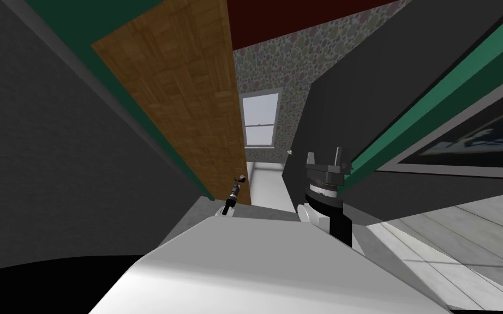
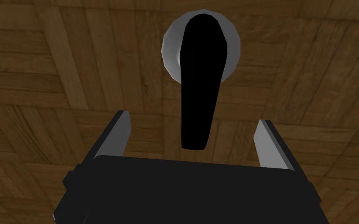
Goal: Push the door open
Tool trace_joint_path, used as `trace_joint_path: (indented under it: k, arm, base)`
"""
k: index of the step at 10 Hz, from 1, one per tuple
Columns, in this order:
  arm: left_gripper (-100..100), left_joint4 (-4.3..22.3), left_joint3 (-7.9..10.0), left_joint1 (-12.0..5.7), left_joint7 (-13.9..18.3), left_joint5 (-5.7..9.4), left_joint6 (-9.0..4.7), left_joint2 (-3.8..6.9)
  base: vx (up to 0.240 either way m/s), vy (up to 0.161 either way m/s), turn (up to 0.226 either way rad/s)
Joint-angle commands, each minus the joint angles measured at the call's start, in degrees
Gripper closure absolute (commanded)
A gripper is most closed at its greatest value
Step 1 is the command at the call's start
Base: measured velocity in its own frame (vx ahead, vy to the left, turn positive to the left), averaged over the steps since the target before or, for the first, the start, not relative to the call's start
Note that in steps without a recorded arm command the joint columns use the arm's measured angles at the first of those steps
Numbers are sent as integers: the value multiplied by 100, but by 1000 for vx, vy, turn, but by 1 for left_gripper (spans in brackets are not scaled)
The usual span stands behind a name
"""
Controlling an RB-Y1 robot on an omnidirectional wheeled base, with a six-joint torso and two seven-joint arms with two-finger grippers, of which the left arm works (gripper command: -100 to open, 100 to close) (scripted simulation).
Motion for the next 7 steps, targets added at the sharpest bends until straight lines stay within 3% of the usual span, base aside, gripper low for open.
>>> trace_joint_path:
  k: [1, 4, 5, 7]
  arm:
    - [-100, 20, 21, 2, -21, 9, -11, -16]
    - [-100, 43, 34, -3, -31, 15, -24, -28]
    - [100, 43, 34, -3, -31, 15, -24, -28]
    - [100, 43, 34, -3, -31, 15, -24, -28]
  base:
    - [168, -13, -29]
    - [142, 3, -15]
    - [-10, 1, 3]
    - [-18, 2, -9]
